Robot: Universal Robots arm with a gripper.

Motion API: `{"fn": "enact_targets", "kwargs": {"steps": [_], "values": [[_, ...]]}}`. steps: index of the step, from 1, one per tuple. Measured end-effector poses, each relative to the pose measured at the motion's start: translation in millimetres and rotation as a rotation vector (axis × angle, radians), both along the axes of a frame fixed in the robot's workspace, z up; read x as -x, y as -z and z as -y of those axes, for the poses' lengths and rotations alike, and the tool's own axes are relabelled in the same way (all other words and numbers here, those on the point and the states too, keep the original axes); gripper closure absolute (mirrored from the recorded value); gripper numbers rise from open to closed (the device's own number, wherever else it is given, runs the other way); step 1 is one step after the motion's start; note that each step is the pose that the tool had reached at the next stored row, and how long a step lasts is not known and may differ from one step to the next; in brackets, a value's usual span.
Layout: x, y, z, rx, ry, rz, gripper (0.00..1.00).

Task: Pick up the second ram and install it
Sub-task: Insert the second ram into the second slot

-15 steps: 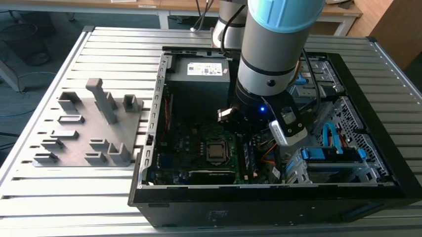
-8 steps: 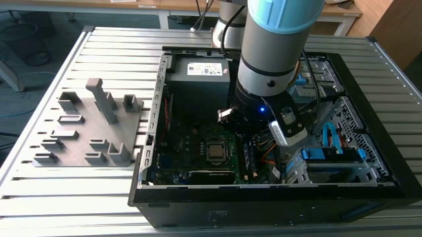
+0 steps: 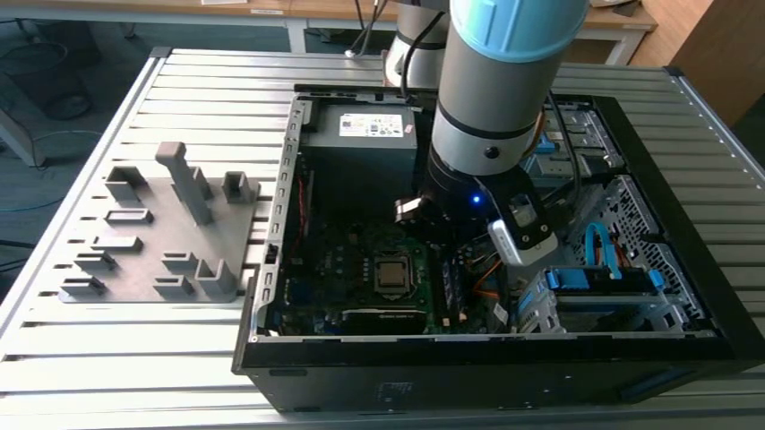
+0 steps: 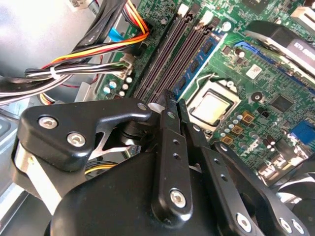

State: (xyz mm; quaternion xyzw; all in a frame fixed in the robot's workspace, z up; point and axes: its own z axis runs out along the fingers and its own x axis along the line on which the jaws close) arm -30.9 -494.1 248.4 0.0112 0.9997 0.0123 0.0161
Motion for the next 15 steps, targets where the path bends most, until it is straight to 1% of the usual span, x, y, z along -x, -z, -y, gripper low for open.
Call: {"fn": "enact_targets", "kwargs": {"steps": [7,15], "values": [[-0.6,6.2,-0.2,0.0004,0.0,-0.0001,0.86],[-0.7,16.2,-3.0,0.0027,0.0,-0.0004,0.86]]}}
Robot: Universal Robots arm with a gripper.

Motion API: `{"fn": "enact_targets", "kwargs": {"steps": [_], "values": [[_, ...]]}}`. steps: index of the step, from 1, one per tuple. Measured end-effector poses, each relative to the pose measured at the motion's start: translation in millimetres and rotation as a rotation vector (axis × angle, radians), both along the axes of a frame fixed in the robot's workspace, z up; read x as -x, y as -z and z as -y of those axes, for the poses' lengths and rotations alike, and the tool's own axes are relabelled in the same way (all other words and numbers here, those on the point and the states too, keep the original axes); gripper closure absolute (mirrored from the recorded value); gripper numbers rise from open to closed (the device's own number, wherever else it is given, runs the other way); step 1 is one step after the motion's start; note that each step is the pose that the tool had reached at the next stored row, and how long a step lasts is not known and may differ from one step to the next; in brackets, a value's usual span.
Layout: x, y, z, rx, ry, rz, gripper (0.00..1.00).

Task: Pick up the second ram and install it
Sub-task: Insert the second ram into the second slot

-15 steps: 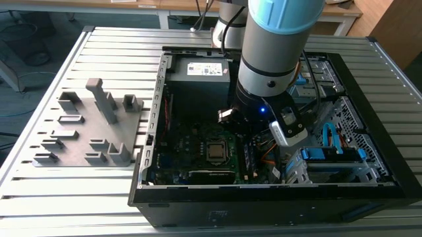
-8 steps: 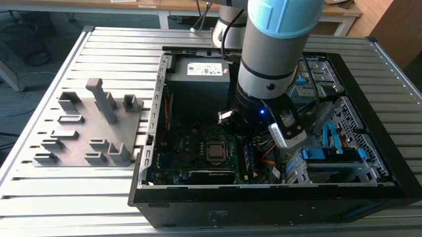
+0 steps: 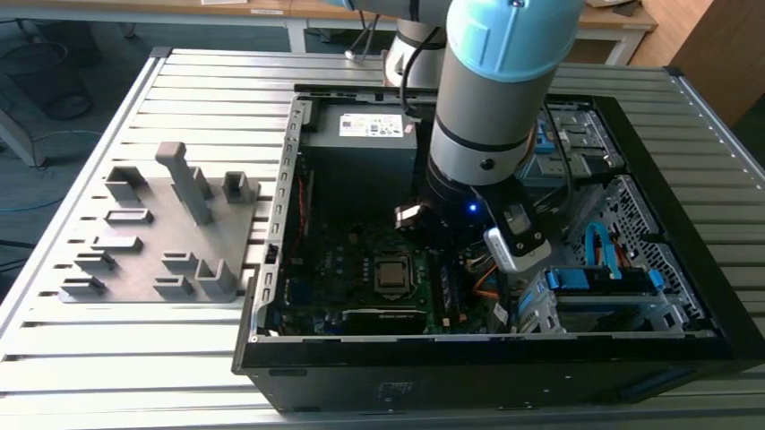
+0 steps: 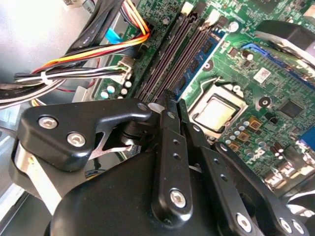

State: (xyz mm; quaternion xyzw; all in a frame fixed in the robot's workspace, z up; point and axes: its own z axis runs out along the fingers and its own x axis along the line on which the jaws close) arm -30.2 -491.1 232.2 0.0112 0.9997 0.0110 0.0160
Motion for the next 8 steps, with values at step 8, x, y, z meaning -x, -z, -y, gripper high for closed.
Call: {"fn": "enact_targets", "kwargs": {"steps": [8], "values": [[1.1,4.5,-1.9,0.0046,0.025,0.0,0.86]]}}
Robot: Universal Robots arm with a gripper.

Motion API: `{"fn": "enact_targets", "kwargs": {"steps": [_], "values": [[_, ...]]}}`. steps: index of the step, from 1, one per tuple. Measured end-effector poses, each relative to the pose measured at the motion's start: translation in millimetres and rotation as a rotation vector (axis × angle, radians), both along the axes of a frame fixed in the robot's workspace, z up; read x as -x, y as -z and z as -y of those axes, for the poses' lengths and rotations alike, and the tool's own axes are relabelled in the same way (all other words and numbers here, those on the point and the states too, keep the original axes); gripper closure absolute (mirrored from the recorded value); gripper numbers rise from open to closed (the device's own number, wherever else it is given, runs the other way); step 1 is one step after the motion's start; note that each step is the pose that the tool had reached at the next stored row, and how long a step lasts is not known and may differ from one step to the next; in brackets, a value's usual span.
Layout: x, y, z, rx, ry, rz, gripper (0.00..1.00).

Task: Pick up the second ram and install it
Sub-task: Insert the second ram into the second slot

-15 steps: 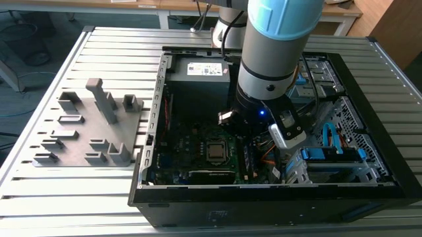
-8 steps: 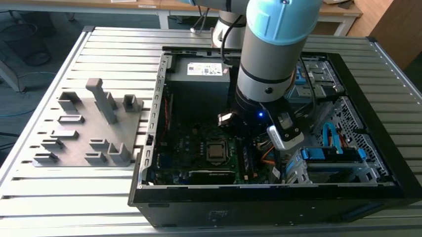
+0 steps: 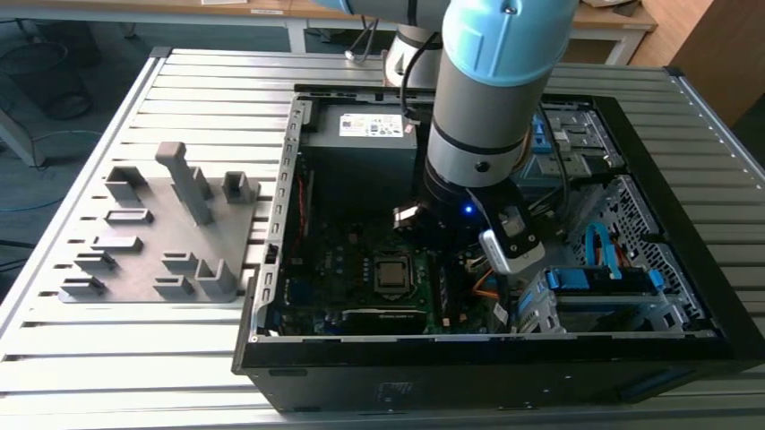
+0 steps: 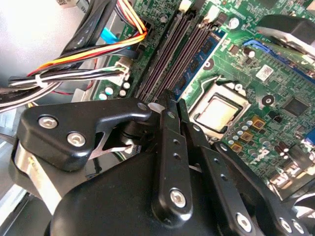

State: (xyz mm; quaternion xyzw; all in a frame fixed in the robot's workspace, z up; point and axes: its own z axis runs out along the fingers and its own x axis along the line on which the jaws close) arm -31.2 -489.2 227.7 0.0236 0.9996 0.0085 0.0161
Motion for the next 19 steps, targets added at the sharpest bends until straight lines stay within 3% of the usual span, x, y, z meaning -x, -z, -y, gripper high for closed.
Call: {"fn": "enact_targets", "kwargs": {"steps": [5,10,19], "values": [[0.1,0.9,-0.1,0.009,-0.027,-0.0001,0.86],[0.1,2.5,-0.2,0.0171,0.011,-0.0003,0.86],[-0.1,5.2,-2.3,0.0285,0.011,-0.0002,0.86]]}}
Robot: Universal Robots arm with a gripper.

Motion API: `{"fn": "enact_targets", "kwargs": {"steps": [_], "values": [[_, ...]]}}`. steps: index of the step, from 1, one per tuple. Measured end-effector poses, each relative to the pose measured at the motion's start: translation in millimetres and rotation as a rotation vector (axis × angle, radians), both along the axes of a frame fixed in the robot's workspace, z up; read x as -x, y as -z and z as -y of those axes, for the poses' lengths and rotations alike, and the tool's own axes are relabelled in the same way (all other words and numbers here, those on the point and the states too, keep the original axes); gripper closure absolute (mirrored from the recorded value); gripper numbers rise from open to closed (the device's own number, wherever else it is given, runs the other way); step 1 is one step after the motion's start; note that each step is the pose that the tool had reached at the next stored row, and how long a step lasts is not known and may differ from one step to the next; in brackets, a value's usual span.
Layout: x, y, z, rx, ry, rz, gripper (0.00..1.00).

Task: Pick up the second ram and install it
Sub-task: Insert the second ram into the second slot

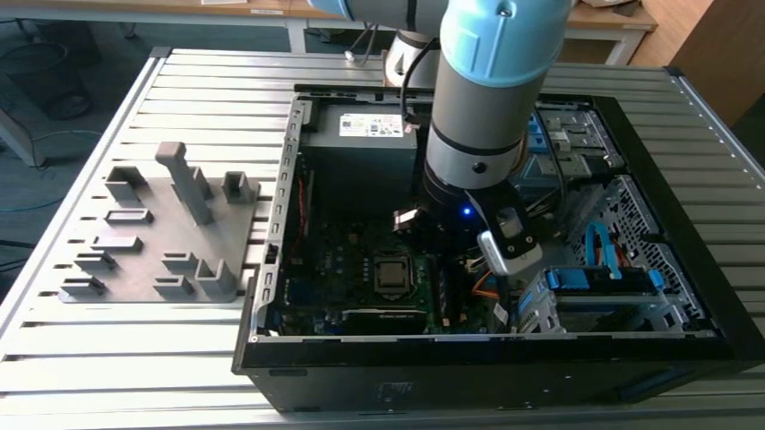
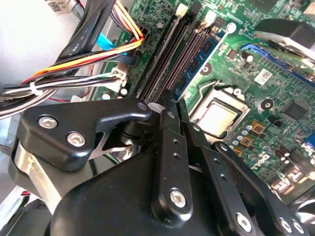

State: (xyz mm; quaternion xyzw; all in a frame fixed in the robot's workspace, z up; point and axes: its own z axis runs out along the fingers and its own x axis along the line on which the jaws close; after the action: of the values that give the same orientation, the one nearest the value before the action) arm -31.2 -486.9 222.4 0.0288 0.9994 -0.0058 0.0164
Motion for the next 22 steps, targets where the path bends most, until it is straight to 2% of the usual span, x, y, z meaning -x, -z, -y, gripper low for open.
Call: {"fn": "enact_targets", "kwargs": {"steps": [8,22], "values": [[-0.1,3.9,-4.2,0.0034,0.0,0.0001,0.86],[0.0,5.7,-7.8,0.0054,-0.001,0.0,0.86]]}}
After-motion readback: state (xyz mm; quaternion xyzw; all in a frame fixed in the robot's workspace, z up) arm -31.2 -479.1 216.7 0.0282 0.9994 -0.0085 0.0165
